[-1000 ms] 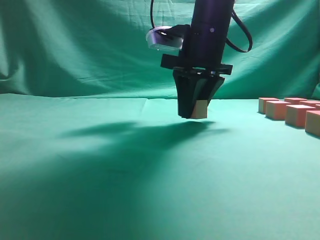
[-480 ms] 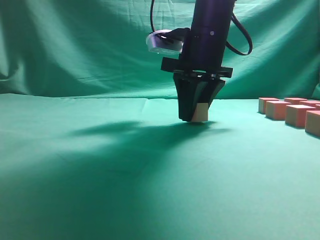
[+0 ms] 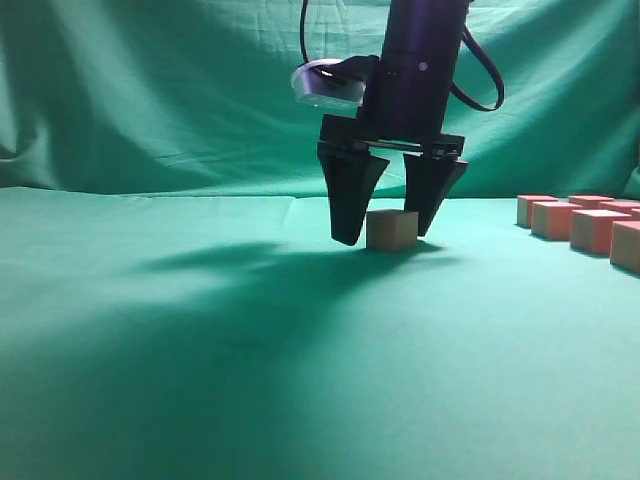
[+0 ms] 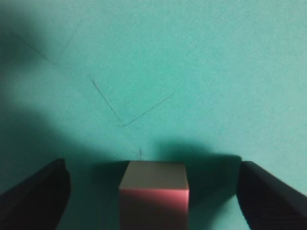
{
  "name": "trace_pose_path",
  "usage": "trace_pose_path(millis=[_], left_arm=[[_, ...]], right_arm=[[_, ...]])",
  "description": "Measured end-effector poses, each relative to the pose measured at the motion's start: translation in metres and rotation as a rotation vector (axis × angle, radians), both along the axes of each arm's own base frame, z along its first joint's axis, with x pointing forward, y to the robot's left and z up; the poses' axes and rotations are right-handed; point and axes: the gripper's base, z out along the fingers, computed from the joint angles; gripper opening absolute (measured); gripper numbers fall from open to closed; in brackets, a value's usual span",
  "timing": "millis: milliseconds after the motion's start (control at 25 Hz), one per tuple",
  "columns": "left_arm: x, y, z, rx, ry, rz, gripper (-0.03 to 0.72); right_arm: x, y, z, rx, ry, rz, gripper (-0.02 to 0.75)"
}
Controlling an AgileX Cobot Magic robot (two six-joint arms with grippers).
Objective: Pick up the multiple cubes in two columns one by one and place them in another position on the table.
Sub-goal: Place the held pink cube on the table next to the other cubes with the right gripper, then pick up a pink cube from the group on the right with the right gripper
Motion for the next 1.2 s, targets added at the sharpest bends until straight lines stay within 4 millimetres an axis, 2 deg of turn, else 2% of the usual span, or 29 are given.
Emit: trace_pose_path(millis=[40, 120, 160, 280, 480, 600, 640, 680, 720, 840, 960, 1080, 1200], left_arm=[[0.000, 0.000, 0.000, 0.000, 0.000, 0.000, 0.000], [0.000, 0.000, 0.000, 0.000, 0.000, 0.000, 0.000], [0.000, 0.000, 0.000, 0.000, 0.000, 0.000, 0.000], [0.000, 0.000, 0.000, 0.000, 0.000, 0.000, 0.000], [0.000, 0.000, 0.000, 0.000, 0.000, 0.000, 0.000], [0.000, 0.000, 0.000, 0.000, 0.000, 0.000, 0.000], [0.000, 0.000, 0.000, 0.000, 0.000, 0.000, 0.000], [0.000, 0.000, 0.000, 0.000, 0.000, 0.000, 0.000], [0.000, 0.000, 0.000, 0.000, 0.000, 0.000, 0.000], [0.000, 0.000, 0.000, 0.000, 0.000, 0.000, 0.000], [0.000, 0.000, 0.000, 0.000, 0.000, 0.000, 0.000], [0.000, 0.000, 0.000, 0.000, 0.000, 0.000, 0.000], [0.000, 0.000, 0.000, 0.000, 0.000, 0.000, 0.000]], right_arm=[[0.000, 0.000, 0.000, 0.000, 0.000, 0.000, 0.654], [0.000, 0.000, 0.000, 0.000, 0.000, 0.000, 0.643], [0.000, 0.000, 0.000, -0.001, -0.001, 0.001, 0.684], [0.004, -0.001, 0.009, -0.024, -0.029, 0.016, 0.673], [0.015, -0.003, 0.054, -0.066, -0.111, -0.005, 0.673], [0.017, -0.006, 0.085, -0.046, -0.183, -0.114, 0.673], [0.015, -0.009, 0.099, -0.042, -0.208, -0.141, 0.624], [0.009, -0.015, 0.120, -0.029, -0.245, -0.194, 0.619], [0.005, -0.020, 0.134, -0.014, -0.273, -0.228, 0.568], [-0.010, -0.040, 0.176, 0.042, -0.330, -0.317, 0.573], [-0.033, -0.076, 0.208, 0.078, -0.359, -0.428, 0.573], [-0.057, -0.112, 0.213, 0.062, -0.336, -0.530, 0.573], [-0.079, -0.143, 0.205, 0.026, -0.294, -0.608, 0.573]])
